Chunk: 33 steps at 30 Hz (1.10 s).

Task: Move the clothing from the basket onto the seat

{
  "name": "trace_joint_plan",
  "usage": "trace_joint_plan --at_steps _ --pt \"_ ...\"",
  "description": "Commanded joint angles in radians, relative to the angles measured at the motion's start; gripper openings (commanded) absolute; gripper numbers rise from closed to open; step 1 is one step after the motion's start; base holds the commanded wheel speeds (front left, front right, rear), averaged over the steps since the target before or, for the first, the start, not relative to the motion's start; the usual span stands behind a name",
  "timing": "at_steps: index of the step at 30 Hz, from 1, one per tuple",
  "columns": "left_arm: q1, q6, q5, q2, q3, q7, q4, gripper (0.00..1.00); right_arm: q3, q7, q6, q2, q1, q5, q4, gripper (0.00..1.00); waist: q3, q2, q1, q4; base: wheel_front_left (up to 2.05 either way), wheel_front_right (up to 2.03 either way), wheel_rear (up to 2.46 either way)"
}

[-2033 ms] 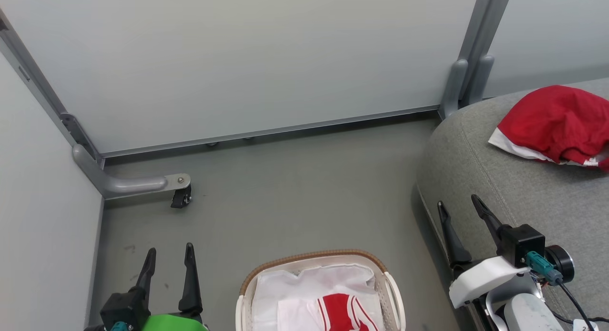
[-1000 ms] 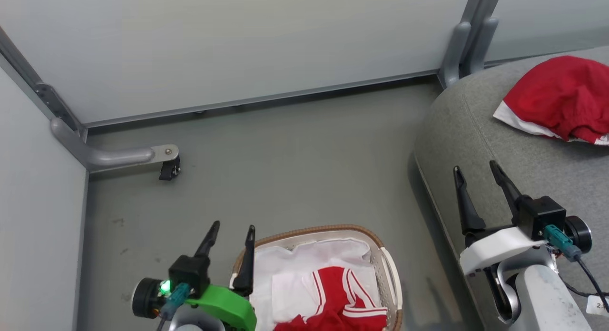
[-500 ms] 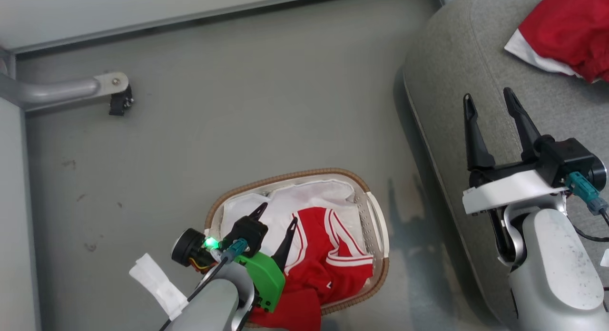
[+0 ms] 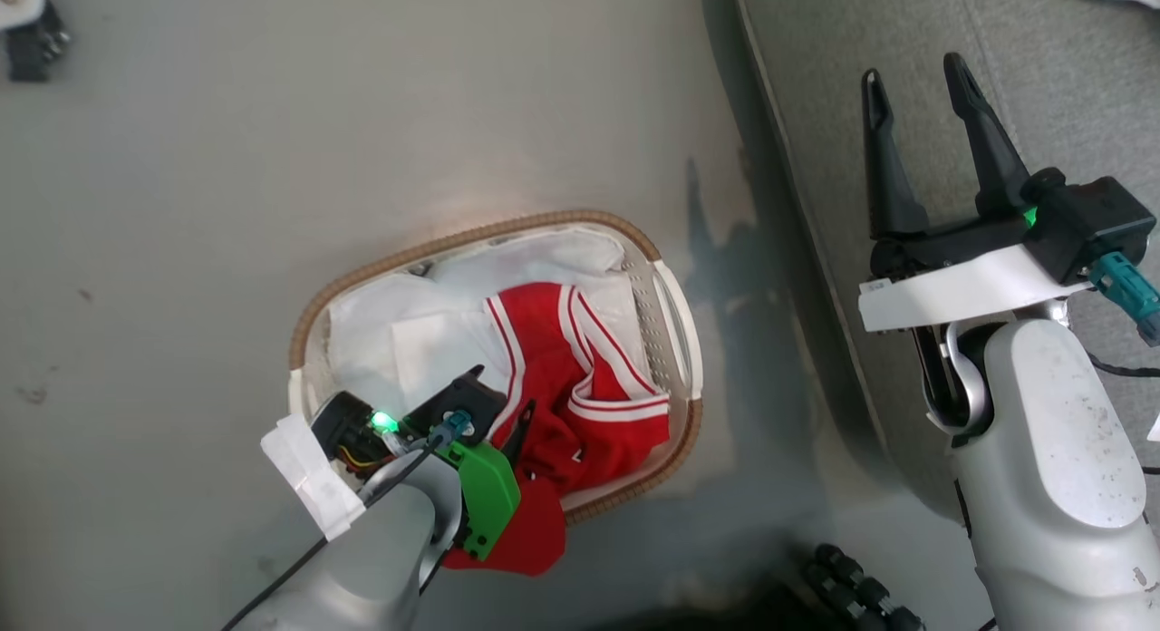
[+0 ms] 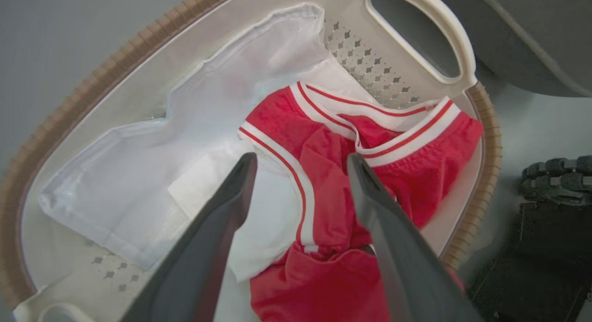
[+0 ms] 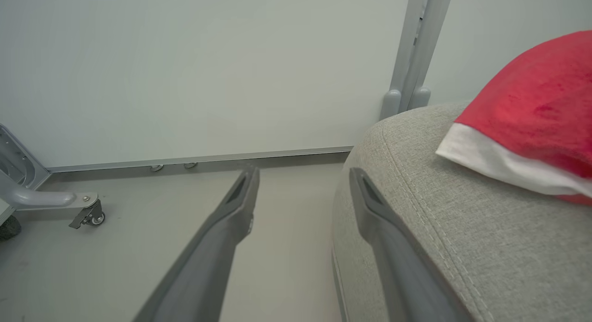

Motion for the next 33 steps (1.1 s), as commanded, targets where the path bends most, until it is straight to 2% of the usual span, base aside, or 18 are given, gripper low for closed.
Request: trace_joint_plan --at_steps 1,17,18,19,20,21,22,33 --pt "-0.033 -0.005 -0.013 0.007 -0.011 0.006 0.014 1.00 0.003 -0.002 -0.001 -0.002 -0.019 0.005 -0.009 1.00 0.121 0.0000 -0.0002 -0.065 0.00 0.00 0.00" --pt "-0.106 -0.008 -0.105 0.010 -0.157 0.044 0.117 1.00 0.044 -0.002 -0.001 -0.002 -0.068 0.016 -0.039 1.00 0.238 0.0000 -0.0002 -0.086 0.00 0.00 0.00" --pt "-0.108 -0.008 -0.111 0.010 -0.162 0.043 0.122 0.75 0.043 -0.002 -0.001 -0.002 -0.069 0.017 -0.038 1.00 0.239 0.0000 -0.0002 -0.087 0.00 0.00 0.00" --pt "-0.111 -0.008 -0.119 0.010 -0.168 0.041 0.127 0.45 0.043 -0.002 -0.001 -0.002 -0.070 0.017 -0.036 1.00 0.237 0.0000 -0.0002 -0.088 0.00 0.00 0.00" --pt "-0.114 -0.008 -0.125 0.009 -0.172 0.040 0.129 0.27 0.043 -0.002 -0.001 -0.002 -0.070 0.016 -0.034 1.00 0.235 0.0000 -0.0002 -0.088 0.00 0.00 0.00" --pt "-0.115 -0.008 -0.132 0.009 -0.175 0.036 0.131 0.03 0.043 -0.002 -0.001 -0.002 -0.068 0.014 -0.031 1.00 0.229 0.0000 -0.0002 -0.087 0.00 0.00 0.00" --pt "-0.114 -0.008 -0.139 0.009 -0.178 0.033 0.132 0.00 0.044 -0.002 -0.001 -0.002 -0.065 0.011 -0.028 1.00 0.224 0.0000 -0.0002 -0.087 0.00 0.00 0.00" --pt "-0.064 -0.008 -0.201 0.008 -0.196 -0.007 0.103 0.00 0.046 -0.002 -0.001 -0.002 -0.013 -0.032 0.015 1.00 0.062 0.0000 -0.0002 -0.058 0.00 0.00 0.00"
